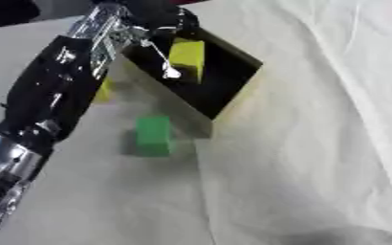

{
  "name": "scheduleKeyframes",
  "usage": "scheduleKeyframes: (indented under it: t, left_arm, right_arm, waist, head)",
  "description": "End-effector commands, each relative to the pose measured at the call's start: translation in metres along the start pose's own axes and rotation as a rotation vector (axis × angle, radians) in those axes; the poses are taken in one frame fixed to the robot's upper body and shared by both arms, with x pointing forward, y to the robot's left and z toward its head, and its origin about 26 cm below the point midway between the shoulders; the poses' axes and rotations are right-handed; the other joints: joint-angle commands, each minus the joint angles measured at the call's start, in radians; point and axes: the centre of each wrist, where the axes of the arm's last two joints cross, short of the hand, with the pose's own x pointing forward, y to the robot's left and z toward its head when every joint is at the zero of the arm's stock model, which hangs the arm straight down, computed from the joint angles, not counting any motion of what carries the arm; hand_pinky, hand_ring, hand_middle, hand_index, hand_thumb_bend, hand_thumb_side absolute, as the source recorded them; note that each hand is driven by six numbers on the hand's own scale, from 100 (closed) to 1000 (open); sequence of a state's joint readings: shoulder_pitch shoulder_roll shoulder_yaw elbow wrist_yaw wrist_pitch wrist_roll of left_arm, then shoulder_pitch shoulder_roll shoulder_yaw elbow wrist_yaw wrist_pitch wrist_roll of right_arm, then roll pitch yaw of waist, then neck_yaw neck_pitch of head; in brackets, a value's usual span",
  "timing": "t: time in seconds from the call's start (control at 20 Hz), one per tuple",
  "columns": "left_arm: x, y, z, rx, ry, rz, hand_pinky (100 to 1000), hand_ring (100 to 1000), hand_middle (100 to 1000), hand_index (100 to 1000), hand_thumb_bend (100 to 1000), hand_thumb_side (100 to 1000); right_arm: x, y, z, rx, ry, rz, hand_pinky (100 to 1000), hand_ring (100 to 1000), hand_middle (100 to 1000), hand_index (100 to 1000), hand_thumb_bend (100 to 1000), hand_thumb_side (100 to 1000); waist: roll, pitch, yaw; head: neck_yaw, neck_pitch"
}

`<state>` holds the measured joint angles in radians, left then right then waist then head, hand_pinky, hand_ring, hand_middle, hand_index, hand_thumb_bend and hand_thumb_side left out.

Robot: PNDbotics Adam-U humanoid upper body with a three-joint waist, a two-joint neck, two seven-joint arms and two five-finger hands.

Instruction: Pick up objects on the table and place them in the box.

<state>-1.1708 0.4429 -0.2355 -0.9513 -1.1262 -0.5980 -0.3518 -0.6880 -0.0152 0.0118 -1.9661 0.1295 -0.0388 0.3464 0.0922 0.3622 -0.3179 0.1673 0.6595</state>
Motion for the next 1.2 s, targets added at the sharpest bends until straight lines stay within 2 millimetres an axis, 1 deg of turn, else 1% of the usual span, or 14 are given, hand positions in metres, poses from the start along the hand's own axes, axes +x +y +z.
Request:
scheduleKeyframes:
  t: [0.05,0.3,0.35,0.45,0.55,0.7,0.8,1.0,1.2]
  left_arm:
    - [-0.011,0.011,0.01,0.031,0.024,-0.018,696,755,743,878,286,454]
    - [-0.012,0.015,0.014,0.055,0.014,0.014,689,748,738,875,257,435]
    - [-0.013,0.016,0.015,0.063,0.014,0.019,683,741,730,870,214,391]
    - [-0.014,0.021,0.018,0.098,0.018,0.031,675,731,722,866,159,344]
    - [-0.015,0.027,0.022,0.139,0.02,0.041,665,718,711,861,133,296]
    - [-0.019,0.034,0.033,0.183,0.026,0.045,656,704,698,861,103,272]
    - [-0.022,0.036,0.042,0.194,0.034,0.048,657,705,697,866,114,263]
    - [-0.028,0.033,0.062,0.152,0.057,0.054,672,728,712,877,196,290]
    - [-0.033,0.022,0.08,0.068,0.098,0.071,701,759,749,899,299,368]
  right_arm:
    - [0.007,-0.004,-0.001,-0.006,-0.025,0.011,791,776,594,726,100,1000]
    - [0.007,-0.002,0.001,-0.011,-0.02,0.004,790,777,594,727,100,1000]
    - [0.007,-0.002,0.001,-0.012,-0.02,0.004,790,777,594,727,100,1000]
    - [0.006,-0.001,0.002,-0.013,-0.017,0.002,790,777,594,727,100,1000]
    - [0.006,-0.001,0.003,-0.014,-0.014,0.002,790,777,595,727,100,1000]
    - [0.004,-0.002,0.005,-0.019,-0.001,0.006,790,777,595,727,100,1000]
    - [0.003,-0.002,0.007,-0.022,0.007,0.008,790,777,595,727,100,1000]
    - [0.001,-0.002,0.011,-0.028,0.023,0.011,790,778,595,727,100,999]
    - [-0.001,-0.001,0.014,-0.032,0.037,0.013,790,779,595,727,100,998]
  waist:
    - [-0.008,-0.034,0.004]
    - [-0.013,-0.047,0.011]
    - [-0.014,-0.049,0.013]
    - [-0.016,-0.055,0.017]
    - [-0.018,-0.06,0.022]
    - [-0.02,-0.072,0.037]
    - [-0.022,-0.08,0.049]
    - [-0.027,-0.101,0.074]
    - [-0.033,-0.118,0.098]
  head:
    - [-0.002,0.01]
    - [-0.002,0.016]
    - [-0.002,0.017]
    - [-0.002,0.018]
    - [-0.003,0.022]
    - [-0.009,0.034]
    - [-0.014,0.043]
    - [-0.027,0.061]
    - [-0.043,0.075]
